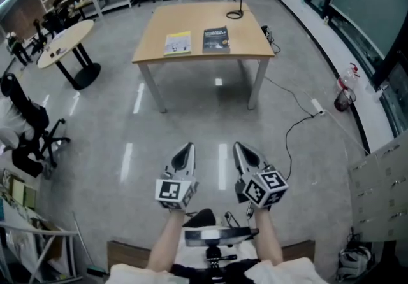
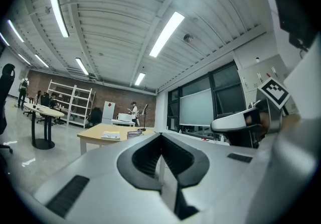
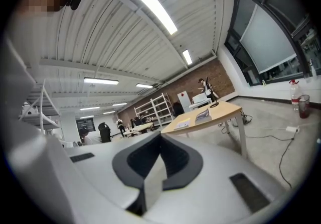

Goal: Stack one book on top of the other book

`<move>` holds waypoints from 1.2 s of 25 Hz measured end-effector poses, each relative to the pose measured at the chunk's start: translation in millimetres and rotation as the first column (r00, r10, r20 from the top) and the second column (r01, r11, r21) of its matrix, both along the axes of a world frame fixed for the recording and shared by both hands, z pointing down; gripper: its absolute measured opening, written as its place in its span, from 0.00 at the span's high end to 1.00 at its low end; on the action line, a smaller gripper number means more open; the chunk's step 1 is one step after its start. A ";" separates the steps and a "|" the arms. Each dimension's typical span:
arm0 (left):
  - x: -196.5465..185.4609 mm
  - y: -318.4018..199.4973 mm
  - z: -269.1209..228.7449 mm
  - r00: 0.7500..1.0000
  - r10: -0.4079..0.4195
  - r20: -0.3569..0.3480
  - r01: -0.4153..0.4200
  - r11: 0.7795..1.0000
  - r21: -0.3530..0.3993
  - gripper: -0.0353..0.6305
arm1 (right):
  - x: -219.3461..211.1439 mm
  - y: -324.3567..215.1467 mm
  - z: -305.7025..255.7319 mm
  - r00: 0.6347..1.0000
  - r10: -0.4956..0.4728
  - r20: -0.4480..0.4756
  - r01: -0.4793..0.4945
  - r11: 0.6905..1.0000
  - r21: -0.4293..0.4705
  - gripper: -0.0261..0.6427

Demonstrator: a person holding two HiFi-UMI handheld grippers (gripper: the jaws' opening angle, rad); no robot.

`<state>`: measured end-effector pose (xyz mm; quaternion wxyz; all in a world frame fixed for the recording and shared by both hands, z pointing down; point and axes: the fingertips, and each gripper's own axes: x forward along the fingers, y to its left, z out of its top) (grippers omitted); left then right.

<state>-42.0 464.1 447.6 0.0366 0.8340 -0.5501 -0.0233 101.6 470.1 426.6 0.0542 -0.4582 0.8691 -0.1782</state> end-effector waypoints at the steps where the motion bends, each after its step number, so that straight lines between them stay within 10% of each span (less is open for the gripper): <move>1: -1.4 -1.9 0.6 1.000 -0.012 -0.006 0.012 1.000 -0.002 0.93 | 0.7 -1.5 0.9 1.000 -0.003 -0.005 0.003 1.000 -0.001 0.96; 11: 4.1 -79.2 16.8 0.999 -0.015 -0.034 0.015 1.000 -0.010 0.93 | 7.8 -74.3 21.1 1.000 -0.010 -0.026 0.009 0.999 -0.040 0.96; 30: -22.2 -392.4 14.7 0.998 0.047 -0.050 -0.048 0.999 -0.019 0.93 | -18.8 -385.7 10.3 0.999 0.036 -0.036 -0.037 0.999 -0.022 0.96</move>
